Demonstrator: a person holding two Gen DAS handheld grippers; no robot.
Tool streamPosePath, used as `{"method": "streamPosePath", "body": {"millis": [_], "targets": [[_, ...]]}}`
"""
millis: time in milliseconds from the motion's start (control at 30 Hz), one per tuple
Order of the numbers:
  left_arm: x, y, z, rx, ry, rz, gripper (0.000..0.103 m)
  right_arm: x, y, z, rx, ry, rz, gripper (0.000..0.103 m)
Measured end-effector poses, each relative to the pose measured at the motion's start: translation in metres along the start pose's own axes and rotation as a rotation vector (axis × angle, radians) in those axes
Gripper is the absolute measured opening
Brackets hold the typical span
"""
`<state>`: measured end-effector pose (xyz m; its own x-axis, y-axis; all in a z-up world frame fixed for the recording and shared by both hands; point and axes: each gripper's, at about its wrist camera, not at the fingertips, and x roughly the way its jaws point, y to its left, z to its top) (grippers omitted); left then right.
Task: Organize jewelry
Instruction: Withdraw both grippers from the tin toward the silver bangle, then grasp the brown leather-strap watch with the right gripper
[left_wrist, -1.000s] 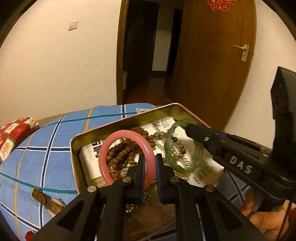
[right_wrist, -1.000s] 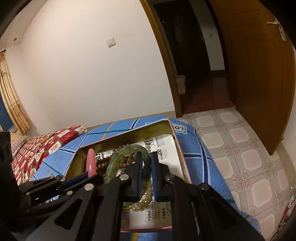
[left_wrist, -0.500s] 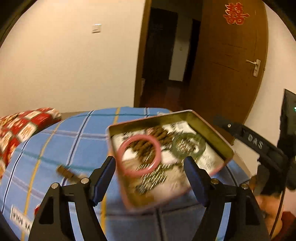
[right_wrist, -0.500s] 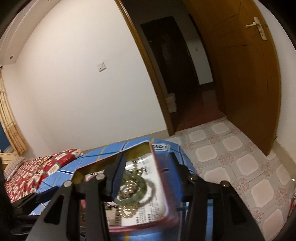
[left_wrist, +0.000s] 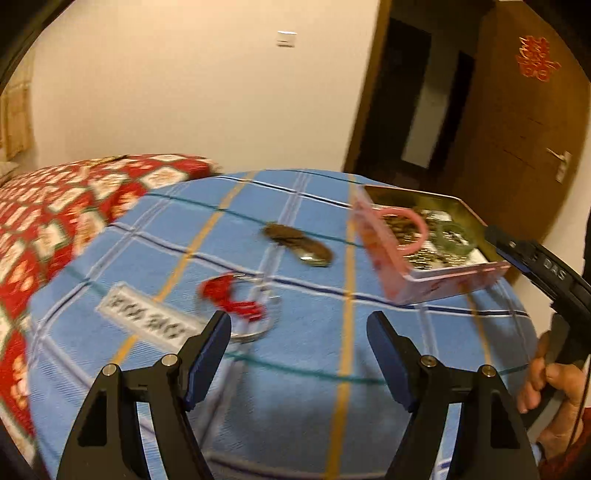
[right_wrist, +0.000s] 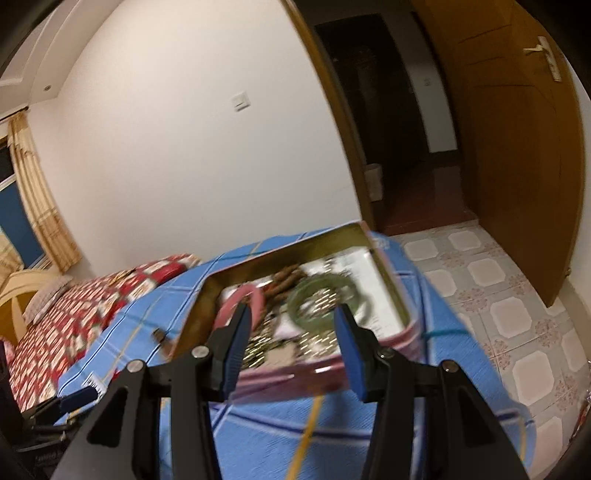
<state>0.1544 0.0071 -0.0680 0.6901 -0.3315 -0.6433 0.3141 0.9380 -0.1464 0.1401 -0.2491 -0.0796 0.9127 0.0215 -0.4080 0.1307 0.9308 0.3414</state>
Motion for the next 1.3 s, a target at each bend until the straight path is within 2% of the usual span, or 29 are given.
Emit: {"method": "streamPosePath", "body": {"millis": [233,367,433,533,600,733,800,1000,1167,1300], "targets": [[-0.021,0.047,-0.008,-0.089,-0.037,0.097,0.076,0.002,0.051,-0.012,-0.112,0.072,0.122,0.044],[-0.022,0.059,-0.013,-0.108,-0.043,0.143,0.076,0.014,0.096,-0.019,-0.214,0.144,0.228,0.044],[-0.023,0.062,-0.014,-0.112,-0.047,0.147,0.076,0.025,0.123,-0.024,-0.295,0.176,0.246,0.044],[-0.027,0.065,-0.015,-0.125,-0.065,0.15,0.076,0.054,0.156,-0.031,-0.397,0.241,0.242,0.044],[-0.027,0.066,-0.016,-0.133,-0.07,0.162,0.076,0.073,0.168,-0.034,-0.429,0.27,0.21,0.044],[-0.026,0.069,-0.018,-0.143,-0.062,0.163,0.076,0.114,0.176,-0.04,-0.468,0.346,0.13,0.044],[-0.023,0.072,-0.018,-0.155,-0.048,0.158,0.076,0.127,0.174,-0.042,-0.465,0.382,0.119,0.045],[-0.022,0.079,-0.02,-0.198,-0.034,0.157,0.076,0.14,0.182,-0.041,-0.524,0.37,0.061,0.049],[-0.021,0.077,-0.019,-0.188,-0.036,0.145,0.076,0.135,0.171,-0.034,-0.481,0.377,0.084,0.047],[-0.019,0.076,-0.019,-0.186,-0.031,0.141,0.076,0.135,0.178,-0.042,-0.565,0.385,0.058,0.052]]}}
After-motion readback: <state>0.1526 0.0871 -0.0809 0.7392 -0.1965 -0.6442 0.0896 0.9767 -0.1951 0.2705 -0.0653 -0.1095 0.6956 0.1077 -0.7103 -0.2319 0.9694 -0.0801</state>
